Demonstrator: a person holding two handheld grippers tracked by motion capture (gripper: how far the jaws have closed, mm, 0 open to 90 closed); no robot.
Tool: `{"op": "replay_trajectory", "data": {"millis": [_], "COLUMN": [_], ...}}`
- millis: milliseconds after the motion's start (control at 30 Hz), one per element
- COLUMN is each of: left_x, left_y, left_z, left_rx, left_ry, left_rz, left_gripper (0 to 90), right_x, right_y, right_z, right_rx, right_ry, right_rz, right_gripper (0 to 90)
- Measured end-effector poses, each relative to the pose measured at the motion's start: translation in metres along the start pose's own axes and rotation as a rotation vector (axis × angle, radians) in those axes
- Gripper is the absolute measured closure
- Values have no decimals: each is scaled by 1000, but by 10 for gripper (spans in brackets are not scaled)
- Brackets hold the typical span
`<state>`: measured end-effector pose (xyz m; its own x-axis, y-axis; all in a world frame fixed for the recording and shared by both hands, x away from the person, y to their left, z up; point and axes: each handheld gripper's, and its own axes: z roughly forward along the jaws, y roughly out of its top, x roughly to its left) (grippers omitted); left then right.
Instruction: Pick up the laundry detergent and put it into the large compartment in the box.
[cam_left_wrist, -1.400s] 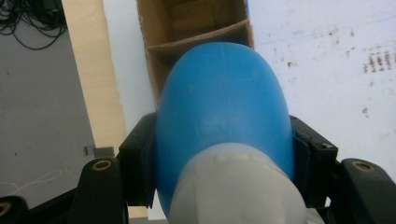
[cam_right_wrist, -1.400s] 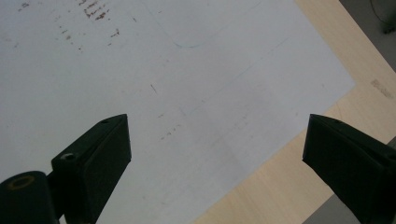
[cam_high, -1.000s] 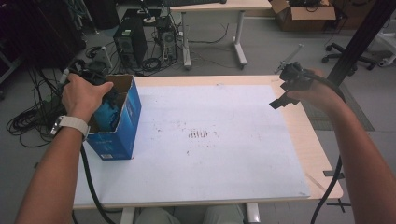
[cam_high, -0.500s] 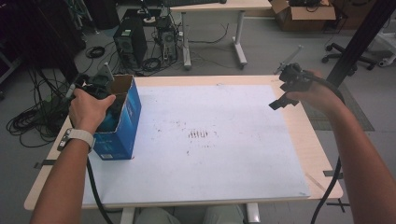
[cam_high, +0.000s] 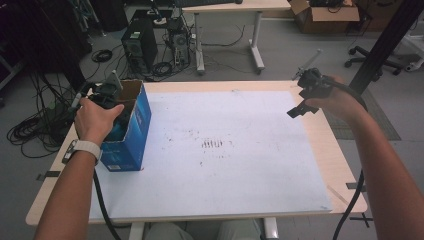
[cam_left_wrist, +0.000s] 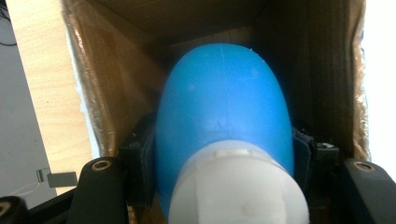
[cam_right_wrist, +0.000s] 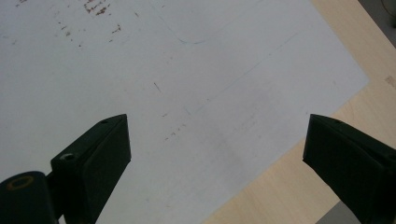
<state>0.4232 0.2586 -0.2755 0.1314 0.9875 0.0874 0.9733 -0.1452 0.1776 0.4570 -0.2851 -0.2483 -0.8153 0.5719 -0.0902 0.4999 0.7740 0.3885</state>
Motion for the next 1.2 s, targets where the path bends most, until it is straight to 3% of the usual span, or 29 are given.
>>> {"op": "replay_trajectory", "data": {"millis": [233, 700, 967, 1200], "left_x": [1, 7, 9, 7], "left_y": [1, -2, -1, -2], "left_z": [0, -18, -49, -64], "left_rx": [-13, -46, -100, -130], "left_ry": [-8, 3, 22, 2], "left_rz": [6, -4, 3, 5], "left_gripper": [350, 312, 299, 292], "right_x": [0, 2, 3, 4], "right_y": [0, -1, -3, -4], "right_z": [0, -2, -6, -9], "right_rx": [2, 1, -6, -11], "right_ry": [3, 9, 7, 6], "right_rz": [0, -1, 4, 2], "right_gripper": [74, 74, 74, 74]}}
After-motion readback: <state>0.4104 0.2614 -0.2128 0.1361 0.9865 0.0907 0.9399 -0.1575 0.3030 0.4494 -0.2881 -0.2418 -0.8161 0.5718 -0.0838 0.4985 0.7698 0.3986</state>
